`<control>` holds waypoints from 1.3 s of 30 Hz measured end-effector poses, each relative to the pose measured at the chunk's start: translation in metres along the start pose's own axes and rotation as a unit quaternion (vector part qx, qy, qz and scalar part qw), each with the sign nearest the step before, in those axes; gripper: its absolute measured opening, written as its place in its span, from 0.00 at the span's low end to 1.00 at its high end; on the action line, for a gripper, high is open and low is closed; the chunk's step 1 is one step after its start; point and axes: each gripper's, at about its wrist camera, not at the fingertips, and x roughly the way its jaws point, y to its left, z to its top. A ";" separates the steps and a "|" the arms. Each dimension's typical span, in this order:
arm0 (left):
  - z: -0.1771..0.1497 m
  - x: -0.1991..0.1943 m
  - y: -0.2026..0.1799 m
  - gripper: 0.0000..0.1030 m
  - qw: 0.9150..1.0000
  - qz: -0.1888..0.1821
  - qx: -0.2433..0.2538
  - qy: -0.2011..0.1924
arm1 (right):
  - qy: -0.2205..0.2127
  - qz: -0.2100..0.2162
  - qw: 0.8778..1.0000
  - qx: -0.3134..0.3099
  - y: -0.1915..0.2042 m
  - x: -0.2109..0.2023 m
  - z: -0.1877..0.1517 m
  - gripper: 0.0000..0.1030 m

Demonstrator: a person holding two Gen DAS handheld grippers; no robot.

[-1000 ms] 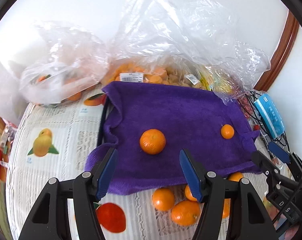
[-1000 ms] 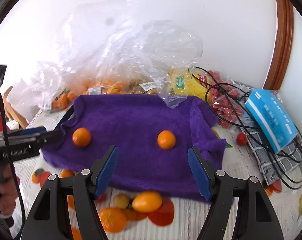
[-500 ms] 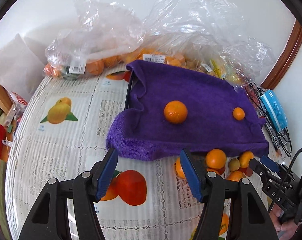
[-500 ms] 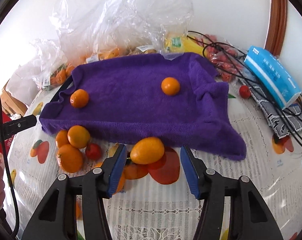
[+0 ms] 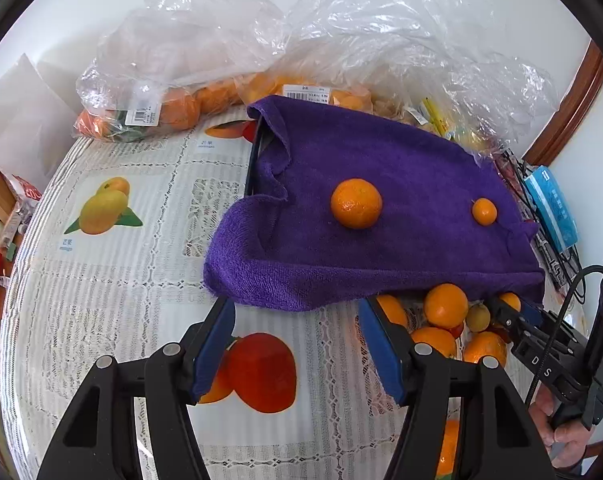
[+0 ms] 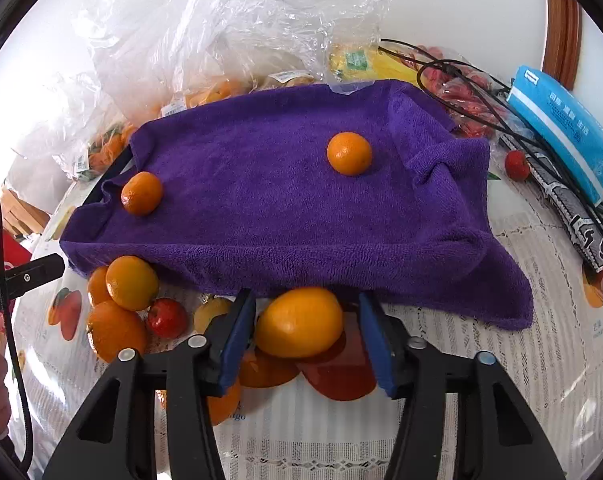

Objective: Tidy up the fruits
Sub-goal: 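Grasp an orange with the left tool while the right tool grasps another orange, then lift both held oranges and carry them onto the purple towel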

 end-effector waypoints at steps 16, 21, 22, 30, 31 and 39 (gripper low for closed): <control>-0.003 0.023 -0.036 0.57 0.997 -0.059 0.032 0.035 | 0.004 0.004 1.000 -0.006 -0.011 -0.018 -0.010 0.39; -0.005 0.032 -0.039 0.40 0.997 -0.060 0.032 0.047 | 0.007 0.003 1.000 -0.015 -0.010 -0.016 -0.013 0.39; -0.005 0.034 -0.039 0.37 0.996 -0.065 0.029 0.051 | 0.010 0.002 1.000 -0.016 -0.010 -0.016 -0.013 0.39; -0.009 0.036 -0.036 0.30 0.996 -0.069 0.018 0.055 | 0.021 0.003 0.999 -0.037 -0.005 -0.021 -0.021 0.38; -0.009 0.035 -0.035 0.30 0.996 -0.067 0.017 0.055 | 0.024 0.003 0.999 -0.039 -0.004 -0.022 -0.022 0.38; -0.018 0.022 -0.023 0.30 0.997 -0.053 0.012 0.049 | 0.025 -0.010 0.997 -0.072 0.003 -0.034 -0.042 0.40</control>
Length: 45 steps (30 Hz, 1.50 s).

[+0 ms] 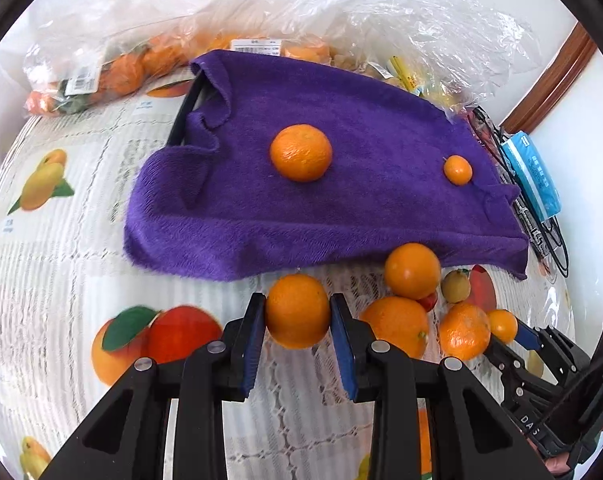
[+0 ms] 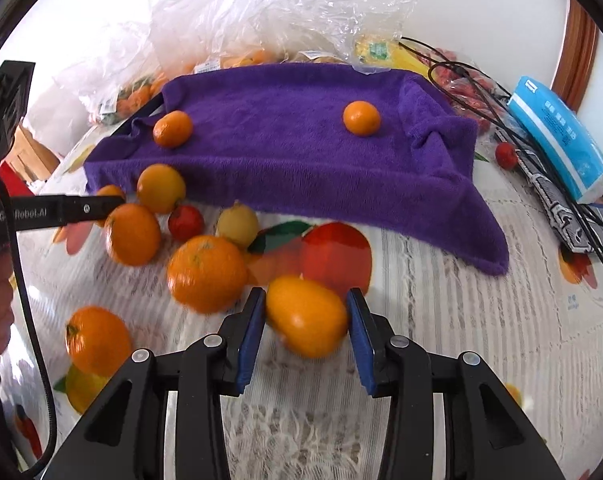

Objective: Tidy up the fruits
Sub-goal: 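Lift both held oranges and carry them onto the purple towel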

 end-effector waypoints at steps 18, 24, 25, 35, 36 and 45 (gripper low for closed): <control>-0.027 -0.054 -0.006 0.30 0.999 0.002 -0.005 -0.046 | -0.047 0.005 0.999 0.027 0.009 -0.042 -0.018 0.09; -0.044 -0.070 -0.007 0.30 0.998 0.000 -0.005 -0.057 | -0.054 -0.007 0.998 0.024 0.010 -0.051 -0.028 0.11; -0.045 -0.071 -0.006 0.30 0.998 0.000 -0.006 -0.057 | -0.059 -0.007 0.998 0.020 0.010 -0.051 -0.028 0.16; -0.050 -0.074 -0.001 0.30 0.998 0.006 -0.017 -0.060 | -0.065 -0.074 0.995 -0.009 0.008 -0.023 -0.010 0.40; -0.050 -0.072 0.000 0.30 0.998 0.006 -0.017 -0.059 | -0.058 -0.071 0.996 -0.002 0.003 -0.019 -0.009 0.37; -0.051 -0.068 0.000 0.30 0.998 0.002 -0.014 -0.054 | -0.060 -0.035 0.997 0.028 -0.010 -0.019 -0.017 0.31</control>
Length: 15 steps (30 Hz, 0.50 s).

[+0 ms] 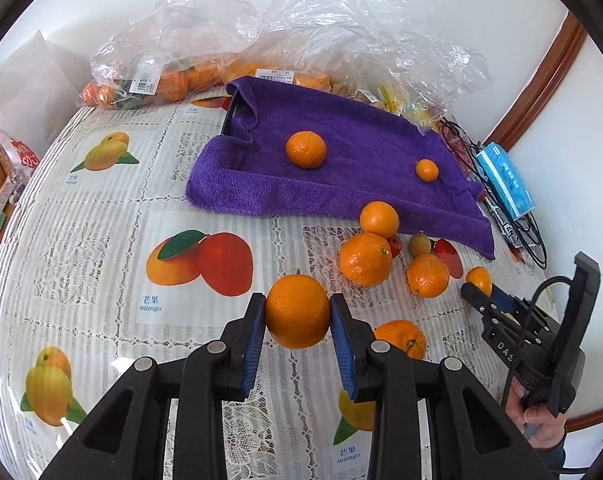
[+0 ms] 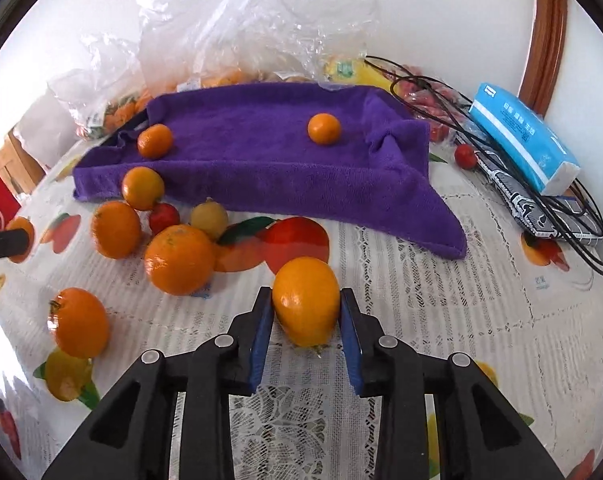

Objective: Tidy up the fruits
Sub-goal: 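Lift both held oranges and carry them onto the purple towel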

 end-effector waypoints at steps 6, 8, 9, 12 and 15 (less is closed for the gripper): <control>-0.003 -0.011 -0.011 0.30 1.000 -0.011 0.011 -0.011 | -0.034 0.011 0.999 -0.003 0.008 -0.038 -0.004 0.31; -0.005 -0.019 -0.019 0.30 1.000 -0.014 0.020 -0.019 | -0.040 0.011 0.999 -0.004 0.011 -0.051 -0.005 0.31; -0.006 -0.023 -0.022 0.30 0.999 -0.017 0.024 -0.022 | -0.046 0.009 0.999 -0.003 0.012 -0.058 -0.006 0.31; -0.008 -0.035 -0.033 0.30 0.999 -0.022 0.036 -0.033 | -0.053 0.001 0.999 -0.003 0.015 -0.078 -0.007 0.31; -0.009 -0.045 -0.044 0.30 0.998 -0.021 0.047 -0.042 | -0.062 -0.007 0.998 0.002 0.014 -0.093 -0.005 0.31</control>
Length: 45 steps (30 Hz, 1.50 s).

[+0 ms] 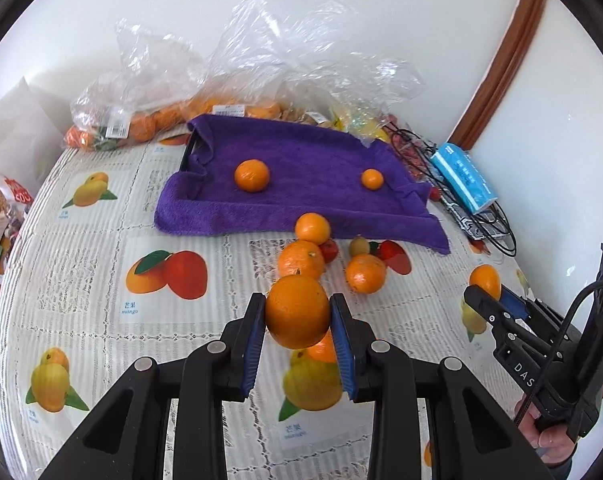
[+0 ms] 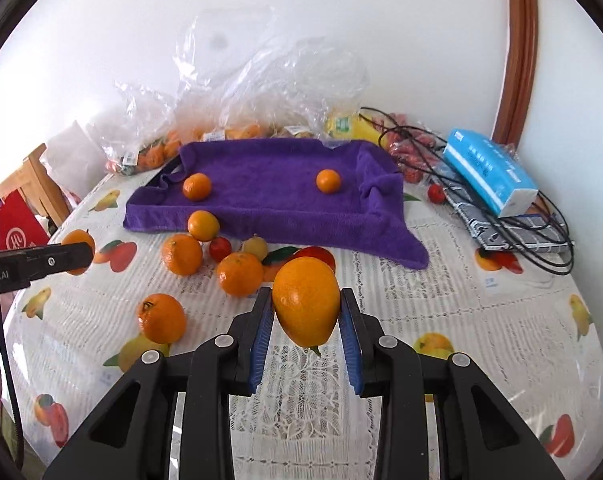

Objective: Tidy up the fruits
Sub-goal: 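Lift both held oranges and carry them onto the purple towel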

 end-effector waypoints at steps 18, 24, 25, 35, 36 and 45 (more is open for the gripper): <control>0.050 0.027 -0.004 0.30 0.999 0.010 0.002 -0.031 | -0.045 0.016 0.999 0.010 -0.001 0.029 0.078 0.32; 0.067 0.044 0.014 0.30 0.999 0.021 -0.012 -0.038 | -0.056 0.013 0.998 0.006 -0.002 0.050 0.105 0.31; 0.070 0.048 0.017 0.30 0.999 0.020 -0.018 -0.036 | -0.058 0.012 0.998 0.005 -0.002 0.053 0.107 0.32; 0.094 0.082 0.034 0.30 0.998 0.026 -0.039 -0.032 | -0.033 0.037 0.999 0.013 -0.014 0.105 0.102 0.32; 0.095 0.085 0.035 0.30 0.998 0.027 -0.040 -0.031 | -0.031 0.039 0.999 0.012 -0.014 0.109 0.099 0.32; 0.089 0.115 0.045 0.30 0.998 0.024 -0.057 -0.015 | -0.009 0.033 0.999 0.013 -0.019 0.137 0.083 0.32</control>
